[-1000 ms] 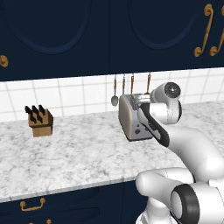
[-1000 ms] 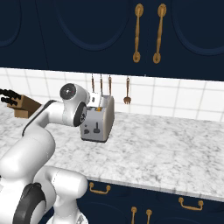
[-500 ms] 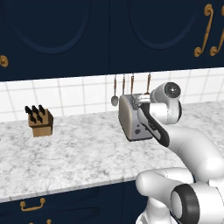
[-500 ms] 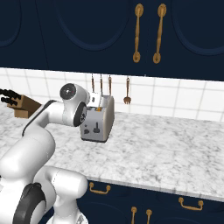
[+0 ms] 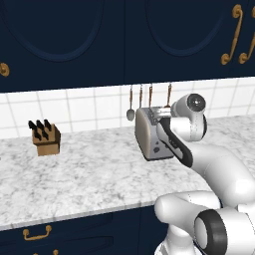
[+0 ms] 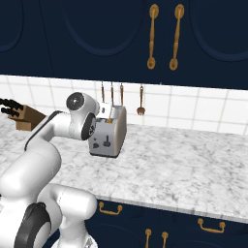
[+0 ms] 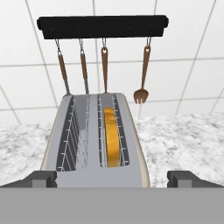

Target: Start the toaster. Once the lever pops up, take the bread to the plate on the dining counter.

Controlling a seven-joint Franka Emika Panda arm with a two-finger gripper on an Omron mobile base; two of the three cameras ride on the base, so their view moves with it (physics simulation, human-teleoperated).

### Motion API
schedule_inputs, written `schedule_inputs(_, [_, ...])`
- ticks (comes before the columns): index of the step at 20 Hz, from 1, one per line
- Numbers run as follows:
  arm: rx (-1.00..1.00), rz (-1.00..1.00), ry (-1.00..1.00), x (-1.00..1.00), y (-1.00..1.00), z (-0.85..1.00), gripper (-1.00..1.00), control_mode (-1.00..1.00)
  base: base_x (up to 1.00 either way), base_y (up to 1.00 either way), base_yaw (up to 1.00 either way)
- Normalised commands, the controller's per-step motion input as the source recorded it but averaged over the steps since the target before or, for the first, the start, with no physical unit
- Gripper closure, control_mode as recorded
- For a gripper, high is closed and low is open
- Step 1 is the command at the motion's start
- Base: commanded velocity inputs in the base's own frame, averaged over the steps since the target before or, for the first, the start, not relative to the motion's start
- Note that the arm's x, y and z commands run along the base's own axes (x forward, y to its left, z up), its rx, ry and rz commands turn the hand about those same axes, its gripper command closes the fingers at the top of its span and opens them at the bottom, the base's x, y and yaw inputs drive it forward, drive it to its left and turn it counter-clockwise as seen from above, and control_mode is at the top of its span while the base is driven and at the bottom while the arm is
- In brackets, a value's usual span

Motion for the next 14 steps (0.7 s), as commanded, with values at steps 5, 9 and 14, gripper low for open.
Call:
schedule_inputs(5, [0.00, 0.00, 0.00, 0.00, 0.00, 0.00, -1.00, -1.00, 0.00, 0.00, 0.00])
schedule_inputs(9, [0.00, 0.00, 0.00, 0.00, 0.00, 0.00, -1.00, -1.00, 0.00, 0.00, 0.00])
schedule_inputs(14, [0.00, 0.00, 0.00, 0.00, 0.00, 0.00, -1.00, -1.00, 0.00, 0.00, 0.00])
